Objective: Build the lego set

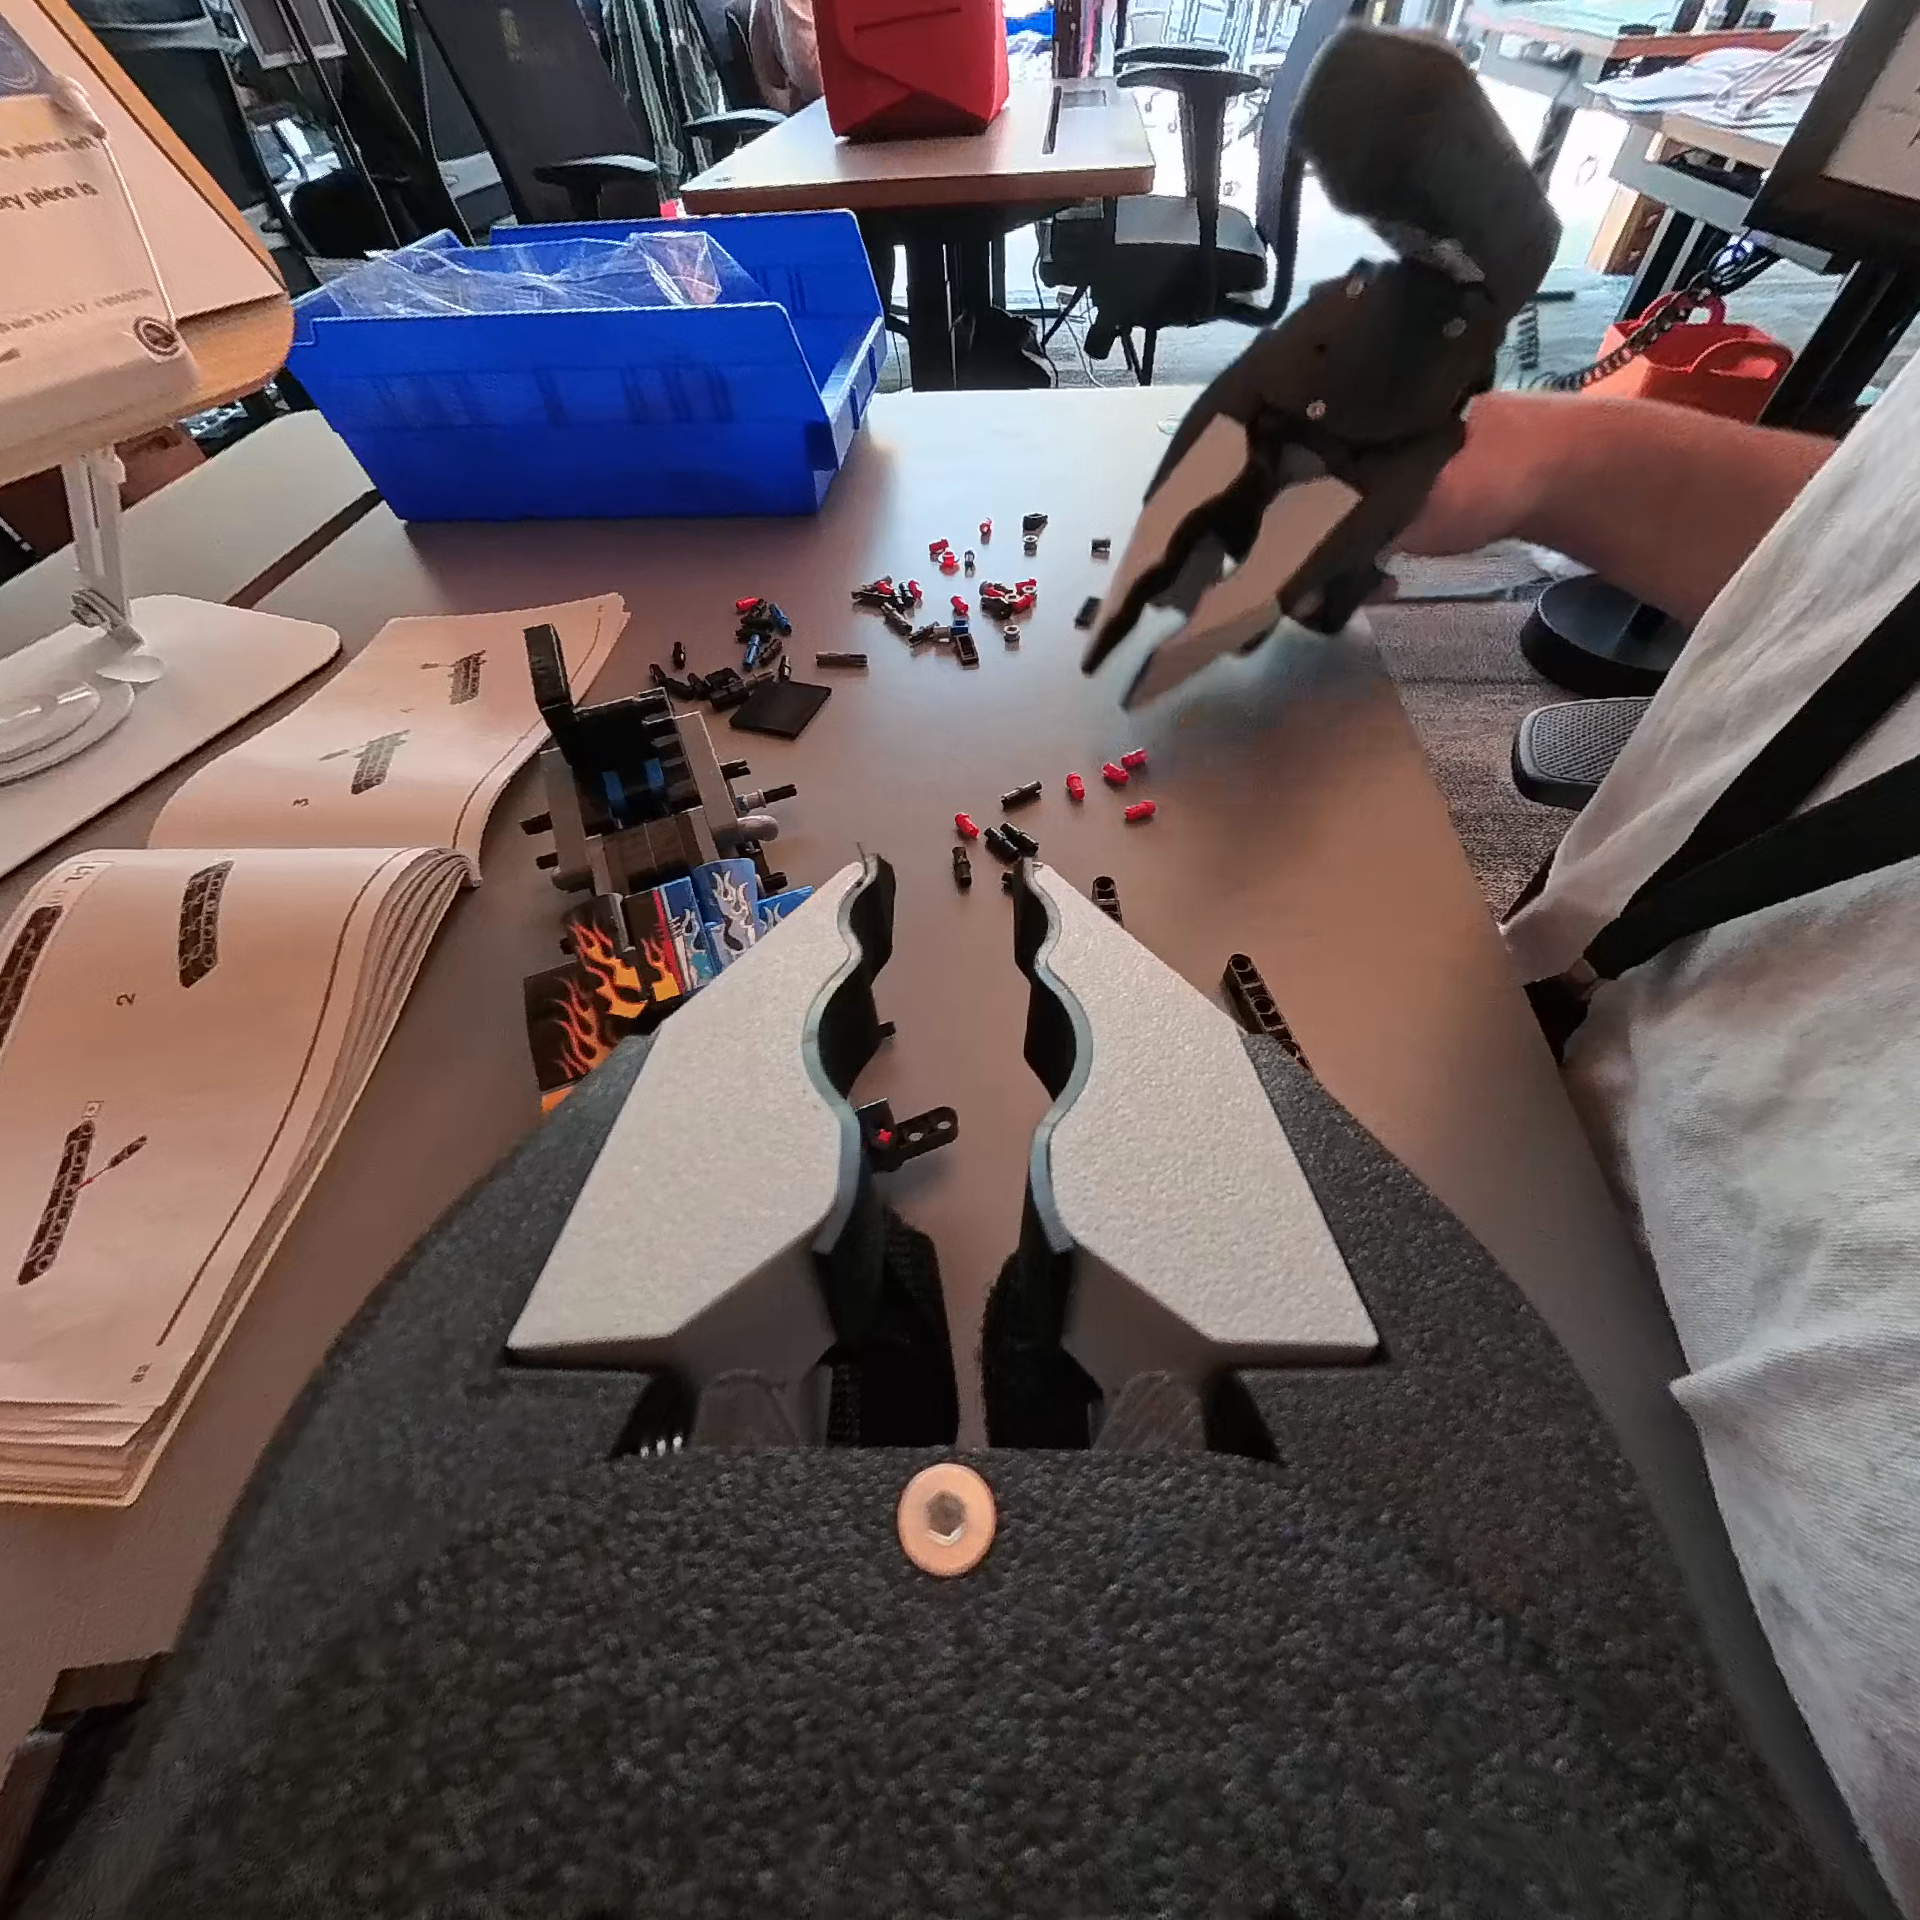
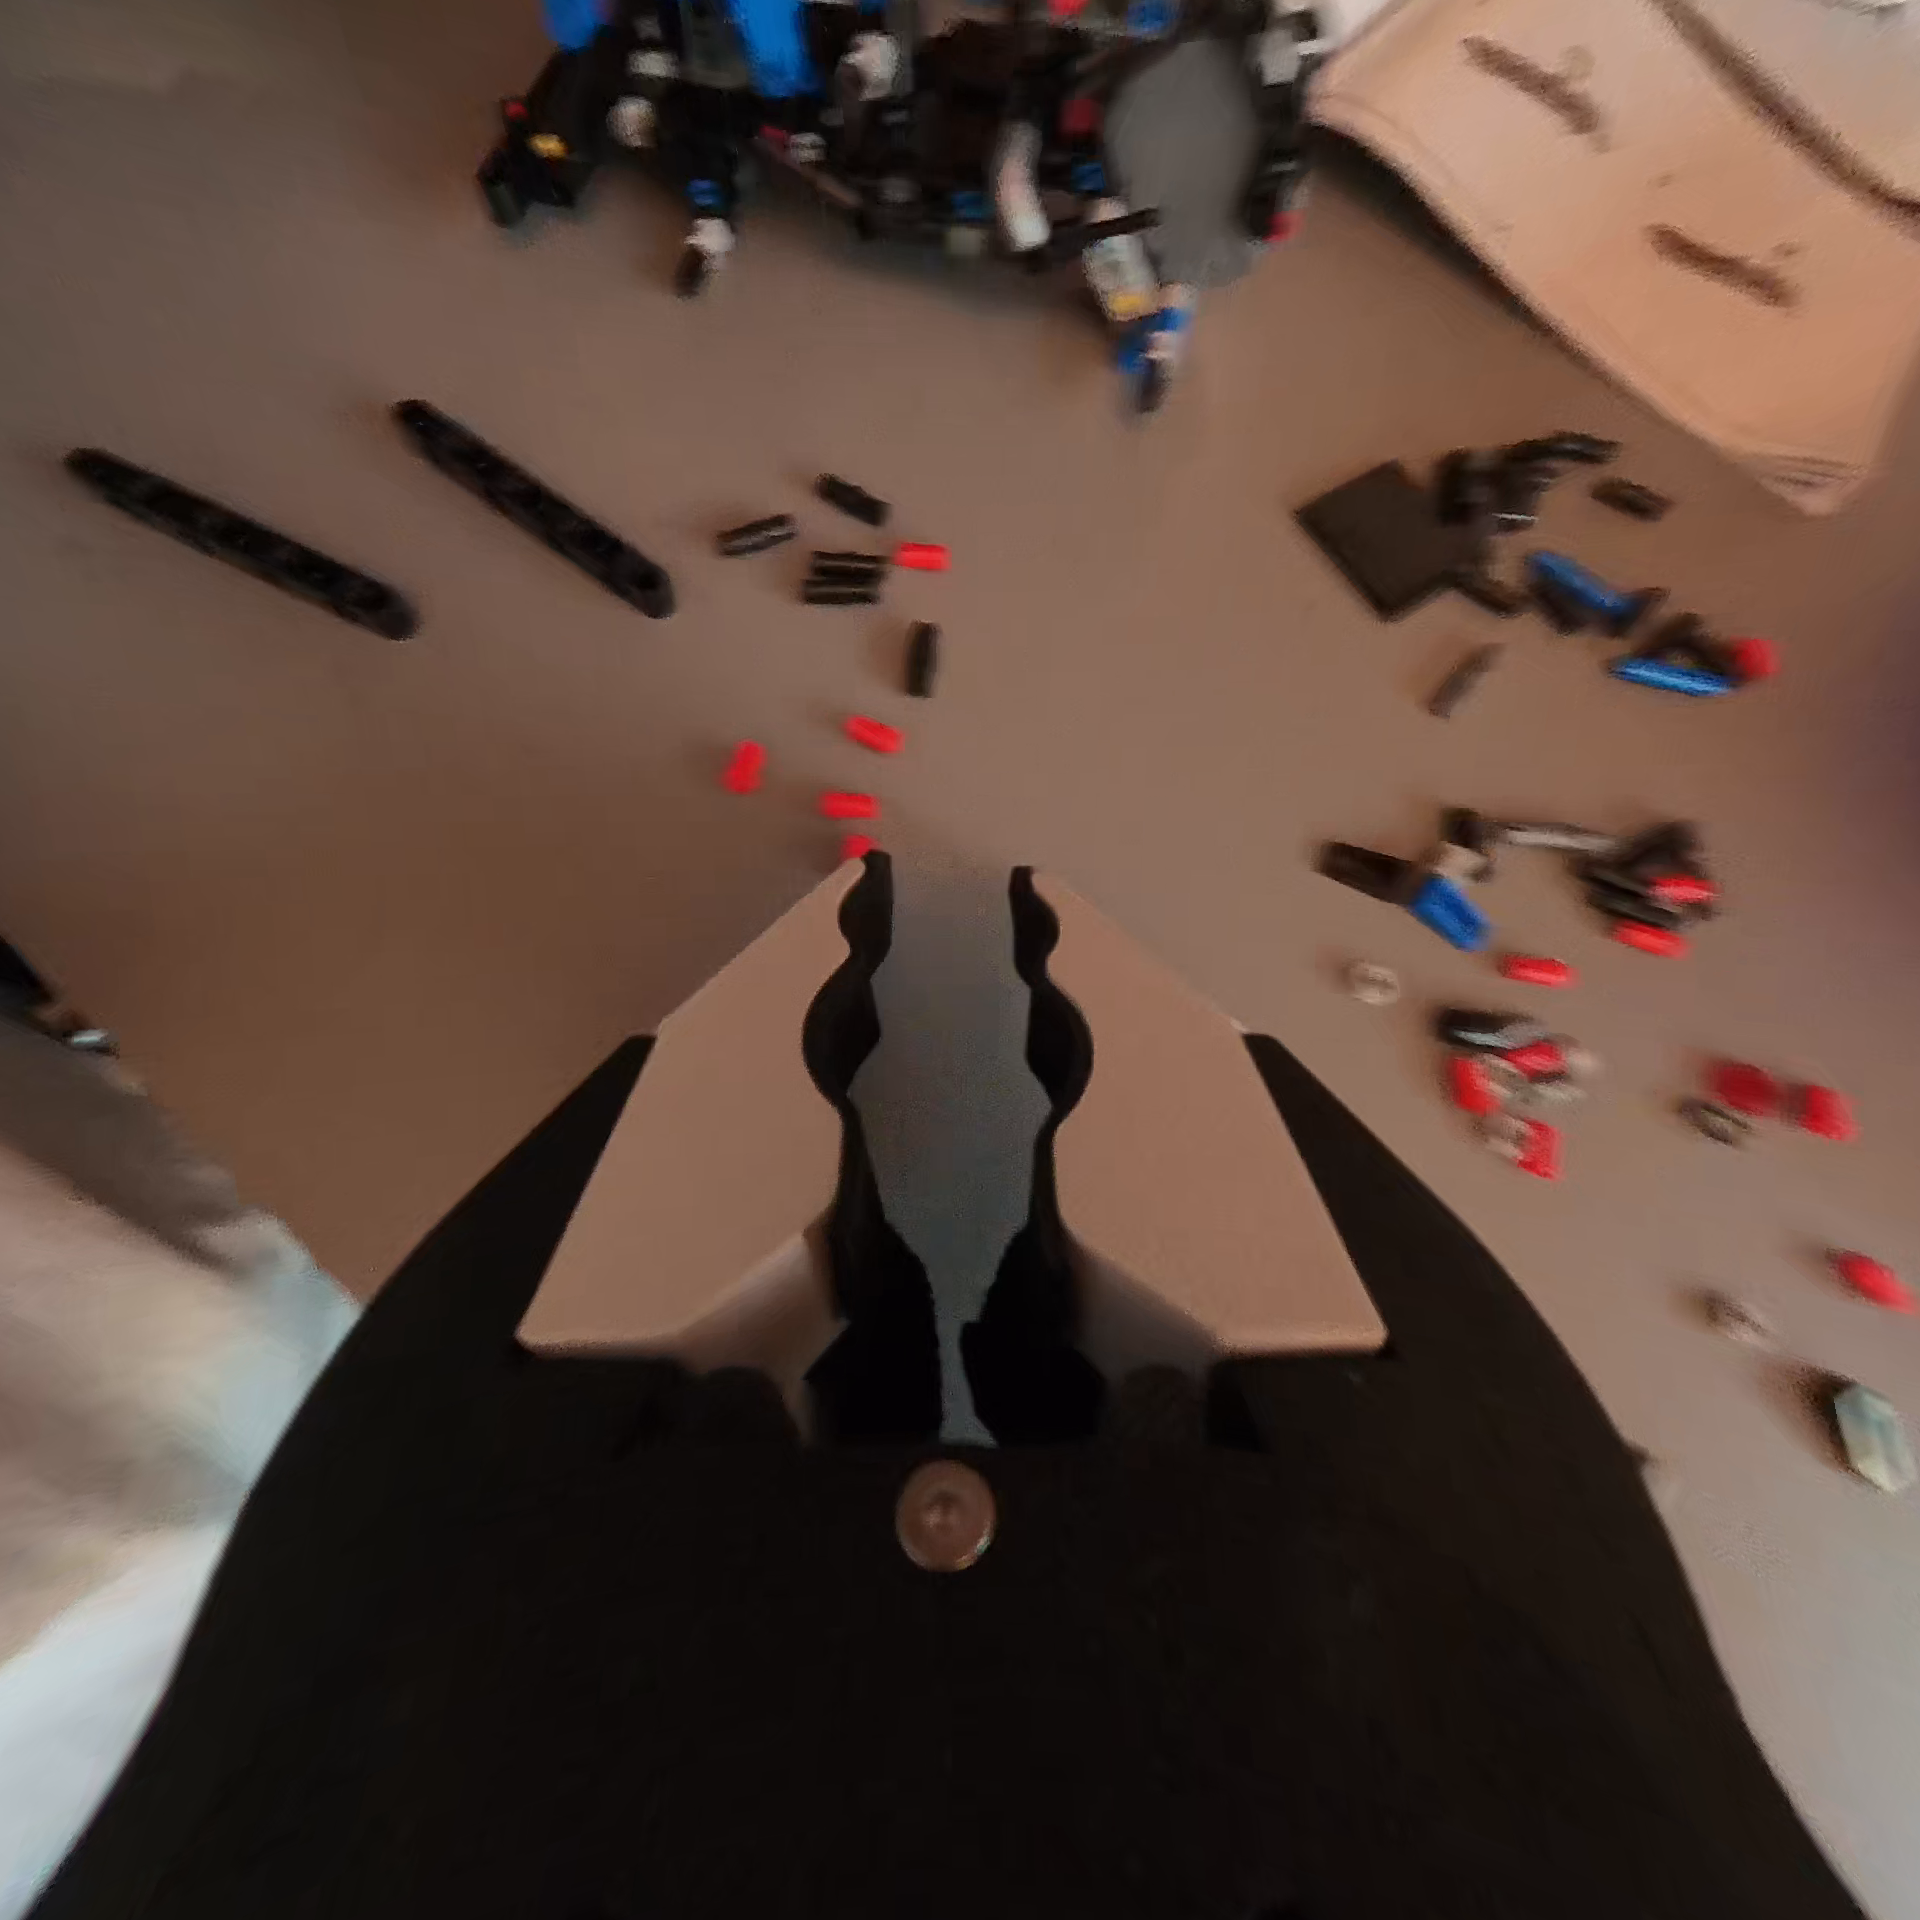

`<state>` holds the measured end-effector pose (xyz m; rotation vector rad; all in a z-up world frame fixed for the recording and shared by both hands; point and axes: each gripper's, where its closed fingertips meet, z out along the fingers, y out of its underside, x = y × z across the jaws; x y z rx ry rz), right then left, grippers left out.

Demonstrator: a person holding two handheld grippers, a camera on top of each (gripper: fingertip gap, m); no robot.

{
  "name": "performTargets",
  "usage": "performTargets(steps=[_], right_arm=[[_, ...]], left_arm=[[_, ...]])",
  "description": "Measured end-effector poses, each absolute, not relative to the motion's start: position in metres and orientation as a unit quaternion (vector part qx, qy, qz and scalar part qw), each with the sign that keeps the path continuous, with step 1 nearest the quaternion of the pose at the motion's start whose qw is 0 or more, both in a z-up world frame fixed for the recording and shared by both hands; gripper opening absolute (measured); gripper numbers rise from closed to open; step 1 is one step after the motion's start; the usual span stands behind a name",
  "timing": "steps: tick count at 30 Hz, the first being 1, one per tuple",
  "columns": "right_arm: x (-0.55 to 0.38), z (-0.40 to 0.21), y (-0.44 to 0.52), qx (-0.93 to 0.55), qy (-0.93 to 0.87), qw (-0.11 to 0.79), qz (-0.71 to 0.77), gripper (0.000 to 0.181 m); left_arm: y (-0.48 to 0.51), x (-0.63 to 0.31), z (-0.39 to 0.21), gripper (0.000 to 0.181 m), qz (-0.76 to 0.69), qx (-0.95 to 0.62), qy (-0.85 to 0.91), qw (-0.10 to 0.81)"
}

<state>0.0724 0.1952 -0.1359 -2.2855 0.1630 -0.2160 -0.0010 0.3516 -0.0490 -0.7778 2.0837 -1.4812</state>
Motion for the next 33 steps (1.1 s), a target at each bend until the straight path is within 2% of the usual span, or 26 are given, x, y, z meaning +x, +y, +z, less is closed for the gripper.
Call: performTargets(steps=[1,4,7,13,23,27,33], right_arm=[[0.088,-0.129,0.186,-0.901,0.081,0.411,-0.113,0.022],[0.150,-0.108,0.147,-0.871,0.174,0.426,-0.172,0.024],[0.213,-0.114,0.097,-0.846,0.286,0.395,-0.216,0.028],[0.234,-0.137,0.085,-0.843,0.336,0.387,-0.164,0.026],[0.238,-0.145,0.087,-0.860,0.308,0.358,-0.193,0.009],[0.228,-0.135,0.097,-0.858,0.279,0.388,-0.185,0.009],[0.118,-0.107,0.157,-0.877,0.082,0.466,-0.078,0.009]], left_arm=[[0.352,-0.001,-0.049,0.021,-0.540,-0.284,0.757,0.232],[0.353,-0.001,-0.047,0.021,-0.543,-0.285,0.756,0.231],[0.353,-0.001,-0.046,0.021,-0.542,-0.284,0.756,0.235],[0.355,0.000,-0.047,0.021,-0.541,-0.287,0.755,0.236],[0.355,0.001,-0.047,0.021,-0.542,-0.288,0.754,0.234],[0.357,0.002,-0.048,0.021,-0.529,-0.286,0.758,0.250],[0.365,0.010,-0.054,0.020,-0.477,-0.286,0.769,0.313]])
